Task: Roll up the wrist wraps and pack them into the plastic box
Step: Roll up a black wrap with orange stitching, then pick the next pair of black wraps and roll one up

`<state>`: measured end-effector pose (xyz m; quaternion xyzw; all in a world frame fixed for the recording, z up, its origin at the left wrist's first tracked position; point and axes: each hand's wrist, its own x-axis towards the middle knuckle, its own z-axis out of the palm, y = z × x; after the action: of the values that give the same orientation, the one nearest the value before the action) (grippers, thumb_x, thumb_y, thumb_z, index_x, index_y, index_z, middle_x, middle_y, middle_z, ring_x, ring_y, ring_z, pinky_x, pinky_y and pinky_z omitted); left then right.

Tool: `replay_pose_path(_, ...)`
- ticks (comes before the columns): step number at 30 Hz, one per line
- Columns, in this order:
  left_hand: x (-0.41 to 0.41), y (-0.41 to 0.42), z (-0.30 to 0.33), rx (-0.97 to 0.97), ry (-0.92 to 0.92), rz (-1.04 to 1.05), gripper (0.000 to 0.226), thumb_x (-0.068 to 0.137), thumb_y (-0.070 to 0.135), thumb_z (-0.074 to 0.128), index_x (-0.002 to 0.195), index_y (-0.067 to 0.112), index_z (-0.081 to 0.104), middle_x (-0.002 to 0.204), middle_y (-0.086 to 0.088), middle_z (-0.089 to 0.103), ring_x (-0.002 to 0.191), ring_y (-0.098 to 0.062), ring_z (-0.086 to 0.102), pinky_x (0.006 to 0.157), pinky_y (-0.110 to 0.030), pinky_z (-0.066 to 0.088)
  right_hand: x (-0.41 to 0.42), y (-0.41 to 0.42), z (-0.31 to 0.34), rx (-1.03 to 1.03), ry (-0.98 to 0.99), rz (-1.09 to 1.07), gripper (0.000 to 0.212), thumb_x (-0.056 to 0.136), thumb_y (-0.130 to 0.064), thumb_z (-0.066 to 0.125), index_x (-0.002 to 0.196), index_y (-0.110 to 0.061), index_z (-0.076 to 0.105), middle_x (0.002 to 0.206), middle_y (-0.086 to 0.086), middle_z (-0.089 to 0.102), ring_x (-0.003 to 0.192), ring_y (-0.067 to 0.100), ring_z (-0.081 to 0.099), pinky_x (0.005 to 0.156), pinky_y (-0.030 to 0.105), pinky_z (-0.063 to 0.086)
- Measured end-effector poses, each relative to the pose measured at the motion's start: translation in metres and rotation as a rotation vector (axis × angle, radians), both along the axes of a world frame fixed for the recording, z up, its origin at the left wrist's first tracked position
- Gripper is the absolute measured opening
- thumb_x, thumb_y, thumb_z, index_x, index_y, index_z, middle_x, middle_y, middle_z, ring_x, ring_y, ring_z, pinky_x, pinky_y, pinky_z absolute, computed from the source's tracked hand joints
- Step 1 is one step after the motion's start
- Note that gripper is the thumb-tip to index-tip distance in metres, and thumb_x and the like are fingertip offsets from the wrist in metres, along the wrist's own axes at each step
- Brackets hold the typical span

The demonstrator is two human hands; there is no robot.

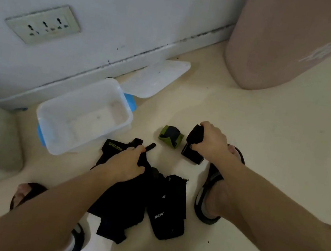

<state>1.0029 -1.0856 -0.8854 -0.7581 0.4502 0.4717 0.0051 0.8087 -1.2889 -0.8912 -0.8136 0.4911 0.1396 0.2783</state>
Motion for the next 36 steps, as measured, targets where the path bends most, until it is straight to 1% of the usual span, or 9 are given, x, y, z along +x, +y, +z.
replay_pose_path(10, -0.001, 0.016, -0.072, -0.050, -0.121, -0.114, 0.080, 0.086, 0.031, 0.076, 0.153, 0.019, 0.035, 0.151, -0.007, 0.028, 0.135, -0.029, 0.029, 0.096, -0.044, 0.054, 0.018, -0.041, -0.091, 0.082, 0.038, -0.083, 0.069, 0.086, -0.021, 0.077, 0.145, -0.013, 0.042, 0.143, 0.011, 0.051, 0.128, 0.037, 0.047, 0.097, 0.044, 0.042)
replay_pose_path(14, 0.000, 0.024, -0.073, -0.084, -0.257, -0.088, 0.065, 0.087, 0.026, 0.073, 0.143, 0.018, 0.041, 0.146, -0.008, 0.028, 0.124, -0.028, 0.034, 0.075, -0.034, 0.054, 0.017, -0.045, -0.100, 0.135, 0.051, -0.086, 0.074, 0.086, -0.024, 0.077, 0.149, -0.014, 0.039, 0.148, 0.014, 0.046, 0.132, 0.039, 0.044, 0.101, 0.048, 0.042)
replay_pose_path(19, 0.010, 0.038, -0.056, -0.116, -0.222, 0.135, 0.049, 0.089, 0.016, 0.070, 0.129, 0.017, 0.042, 0.130, -0.008, 0.034, 0.097, -0.023, 0.052, 0.072, -0.041, 0.057, 0.016, -0.028, -0.080, -0.007, 0.038, -0.132, 0.081, 0.089, -0.034, 0.073, 0.156, -0.013, 0.033, 0.155, 0.017, 0.039, 0.139, 0.040, 0.040, 0.110, 0.049, 0.038)
replay_pose_path(21, 0.017, 0.051, -0.046, -0.102, -0.221, 0.232, 0.048, 0.091, 0.020, 0.069, 0.128, 0.019, 0.038, 0.125, -0.008, 0.038, 0.089, -0.023, 0.056, 0.070, -0.044, 0.057, 0.019, -0.011, -0.063, -0.120, -0.046, -0.162, 0.073, 0.091, -0.030, 0.070, 0.153, -0.008, 0.038, 0.149, 0.020, 0.044, 0.132, 0.041, 0.046, 0.105, 0.050, 0.042)
replay_pose_path(24, 0.024, 0.080, -0.034, -0.038, -0.188, 0.336, 0.055, 0.093, 0.026, 0.067, 0.136, 0.017, 0.034, 0.123, -0.010, 0.046, 0.101, -0.028, 0.057, 0.082, -0.046, 0.056, 0.027, 0.030, -0.038, -0.237, -0.174, -0.130, 0.052, 0.090, -0.020, 0.067, 0.137, -0.002, 0.050, 0.129, 0.022, 0.053, 0.112, 0.042, 0.055, 0.088, 0.048, 0.048)
replay_pose_path(27, 0.023, 0.110, -0.028, 0.034, -0.107, 0.412, 0.059, 0.094, 0.024, 0.068, 0.140, 0.015, 0.033, 0.130, -0.014, 0.046, 0.109, -0.030, 0.057, 0.089, -0.043, 0.053, 0.038, 0.088, -0.028, -0.010, -0.240, -0.123, 0.034, 0.096, -0.017, 0.062, 0.126, -0.004, 0.055, 0.119, 0.014, 0.056, 0.106, 0.033, 0.058, 0.081, 0.042, 0.049)
replay_pose_path(30, 0.013, 0.138, -0.026, 0.077, -0.030, 0.439, 0.058, 0.094, 0.023, 0.069, 0.140, 0.014, 0.034, 0.133, -0.015, 0.046, 0.106, -0.027, 0.055, 0.092, -0.038, 0.051, 0.049, 0.147, -0.035, 0.411, -0.191, -0.191, 0.033, 0.098, -0.020, 0.064, 0.128, -0.008, 0.058, 0.113, 0.010, 0.065, 0.112, 0.030, 0.063, 0.092, 0.036, 0.052)
replay_pose_path(33, 0.001, 0.164, -0.029, 0.096, 0.041, 0.477, 0.068, 0.094, 0.024, 0.069, 0.149, 0.016, 0.031, 0.138, -0.014, 0.044, 0.112, -0.025, 0.052, 0.097, -0.033, 0.046, 0.055, 0.193, -0.048, 0.570, -0.172, -0.192, 0.064, 0.096, -0.021, 0.067, 0.154, -0.012, 0.041, 0.143, 0.016, 0.050, 0.130, 0.032, 0.053, 0.106, 0.034, 0.046)
replay_pose_path(36, -0.002, 0.185, -0.037, 0.090, 0.096, 0.523, 0.081, 0.089, 0.029, 0.072, 0.156, 0.021, 0.026, 0.145, -0.012, 0.044, 0.127, -0.027, 0.051, 0.110, -0.041, 0.044, 0.055, 0.213, -0.058, 0.546, -0.123, -0.163, 0.089, 0.092, -0.026, 0.071, 0.165, -0.020, 0.019, 0.158, 0.017, 0.029, 0.141, 0.036, 0.041, 0.115, 0.043, 0.041)
